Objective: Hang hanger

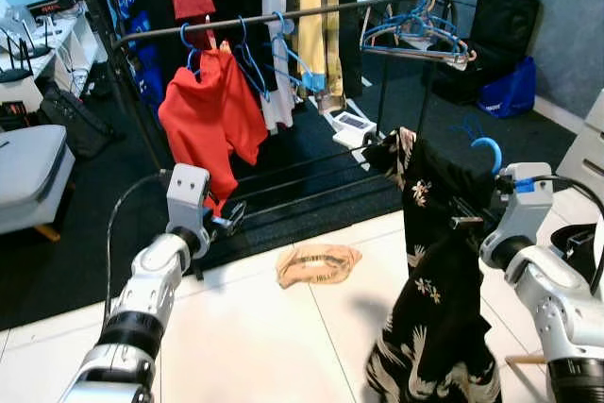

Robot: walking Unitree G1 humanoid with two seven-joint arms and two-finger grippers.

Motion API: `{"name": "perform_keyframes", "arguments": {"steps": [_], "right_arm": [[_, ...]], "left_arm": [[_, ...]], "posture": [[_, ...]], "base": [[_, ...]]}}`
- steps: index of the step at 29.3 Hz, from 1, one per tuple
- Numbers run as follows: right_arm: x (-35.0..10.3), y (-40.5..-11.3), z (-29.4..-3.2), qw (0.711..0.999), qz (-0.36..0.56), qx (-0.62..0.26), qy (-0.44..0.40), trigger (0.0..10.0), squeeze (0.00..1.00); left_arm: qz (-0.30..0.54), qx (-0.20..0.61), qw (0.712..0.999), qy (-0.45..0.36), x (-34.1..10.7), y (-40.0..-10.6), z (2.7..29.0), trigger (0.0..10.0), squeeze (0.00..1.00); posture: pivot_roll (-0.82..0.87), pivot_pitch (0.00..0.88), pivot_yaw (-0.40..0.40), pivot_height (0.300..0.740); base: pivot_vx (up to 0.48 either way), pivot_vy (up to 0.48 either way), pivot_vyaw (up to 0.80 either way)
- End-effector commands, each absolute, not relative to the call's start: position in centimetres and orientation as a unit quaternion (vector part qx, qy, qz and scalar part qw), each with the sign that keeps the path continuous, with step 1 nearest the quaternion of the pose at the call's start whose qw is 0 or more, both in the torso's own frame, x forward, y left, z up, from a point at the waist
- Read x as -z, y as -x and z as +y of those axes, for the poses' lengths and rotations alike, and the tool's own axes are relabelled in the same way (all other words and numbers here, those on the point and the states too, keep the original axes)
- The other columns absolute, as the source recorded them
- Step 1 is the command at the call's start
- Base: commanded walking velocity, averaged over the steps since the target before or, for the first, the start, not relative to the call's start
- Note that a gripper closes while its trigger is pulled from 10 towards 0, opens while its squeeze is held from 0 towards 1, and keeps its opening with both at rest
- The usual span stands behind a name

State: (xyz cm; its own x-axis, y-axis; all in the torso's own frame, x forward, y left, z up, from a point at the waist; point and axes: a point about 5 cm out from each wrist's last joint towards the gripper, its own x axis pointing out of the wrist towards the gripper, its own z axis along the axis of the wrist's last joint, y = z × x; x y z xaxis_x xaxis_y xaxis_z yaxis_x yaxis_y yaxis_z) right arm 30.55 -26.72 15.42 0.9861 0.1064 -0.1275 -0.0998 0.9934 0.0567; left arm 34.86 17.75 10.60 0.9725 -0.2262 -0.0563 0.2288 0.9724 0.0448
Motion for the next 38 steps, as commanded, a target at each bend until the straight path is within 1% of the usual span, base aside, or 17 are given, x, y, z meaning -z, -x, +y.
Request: {"name": "perform_keyframes", "arguments": {"steps": [1,5,10,13,21,29,32,33,34,35,36,37,38], "right_arm": [[-15.8,-30.7,-26.9,0.997,0.050,-0.043,-0.026,10.0,0.00],[-16.1,-31.0,-27.1,0.998,0.040,-0.032,-0.036,10.0,0.00],[-15.9,-31.1,-27.5,0.998,0.056,-0.018,-0.028,10.0,0.00],[-16.1,-31.0,-27.8,0.999,0.041,-0.012,-0.027,10.0,0.00],[-16.4,-31.0,-27.7,0.999,0.034,-0.017,-0.022,10.0,0.00],[-16.3,-30.7,-27.8,0.999,0.026,-0.018,-0.028,10.0,0.00],[-15.9,-30.0,-27.8,0.999,0.017,-0.018,-0.037,10.0,0.00],[-15.9,-30.0,-27.8,0.999,0.017,-0.018,-0.037,10.0,0.00],[-15.7,-29.5,-27.9,0.999,0.016,-0.018,-0.038,10.0,0.00],[-15.7,-29.5,-27.9,0.999,0.016,-0.018,-0.038,10.0,0.00],[-15.3,-29.0,-28.1,0.999,0.020,-0.015,-0.036,10.0,0.00],[-15.3,-29.0,-28.1,0.999,0.020,-0.015,-0.036,10.0,0.00],[-14.9,-28.6,-28.4,0.999,0.025,-0.010,-0.034,10.0,0.00]], "left_arm": [[0.030,0.109,0.993,-0.039,-10.3,-34.8,17.9,10.0,0.00],[0.031,0.109,0.992,-0.047,-10.3,-34.9,17.9,10.0,0.00],[0.032,0.113,0.992,-0.055,-10.1,-34.7,17.5,10.0,0.00],[0.033,0.113,0.991,-0.057,-9.9,-34.6,17.4,10.0,0.00],[0.037,0.113,0.991,-0.062,-9.6,-34.4,17.3,10.0,0.00],[0.041,0.098,0.993,-0.060,-8.8,-33.7,17.9,10.0,0.00],[0.030,0.075,0.996,-0.042,-8.1,-32.0,18.7,10.0,0.00],[0.030,0.075,0.996,-0.042,-8.1,-32.0,18.7,10.0,0.00],[0.028,0.069,0.996,-0.039,-7.8,-31.2,18.9,10.0,0.00],[0.028,0.069,0.996,-0.039,-7.8,-31.2,18.9,10.0,0.00],[0.031,0.064,0.997,-0.039,-7.4,-30.4,19.2,10.0,0.00],[0.031,0.064,0.997,-0.039,-7.4,-30.4,19.2,10.0,0.00],[0.037,0.060,0.997,-0.036,-6.9,-29.8,19.4,10.0,0.00]], "posture": [[-0.09,0.000,0.062,0.740],[-0.09,0.000,0.069,0.740],[-0.10,0.000,0.073,0.740],[-0.10,0.000,0.075,0.740],[-0.10,0.000,0.079,0.740],[-0.10,0.000,0.076,0.740],[-0.09,0.000,0.066,0.740],[-0.09,0.000,0.066,0.740],[-0.09,0.000,0.064,0.740],[-0.09,0.000,0.064,0.740],[-0.09,0.000,0.063,0.740],[-0.09,0.000,0.063,0.740],[-0.09,0.000,0.062,0.740]], "base": [[0.349,0.000,0.00],[0.328,0.000,0.00],[0.322,0.000,-0.61],[0.315,0.000,0.00],[0.314,0.000,0.00],[0.312,0.000,0.00],[0.305,0.000,0.00],[0.304,0.000,0.00],[0.300,0.000,0.00],[0.300,0.000,0.00],[0.300,0.000,0.00],[0.300,0.000,0.00],[0.300,0.000,0.00]]}}
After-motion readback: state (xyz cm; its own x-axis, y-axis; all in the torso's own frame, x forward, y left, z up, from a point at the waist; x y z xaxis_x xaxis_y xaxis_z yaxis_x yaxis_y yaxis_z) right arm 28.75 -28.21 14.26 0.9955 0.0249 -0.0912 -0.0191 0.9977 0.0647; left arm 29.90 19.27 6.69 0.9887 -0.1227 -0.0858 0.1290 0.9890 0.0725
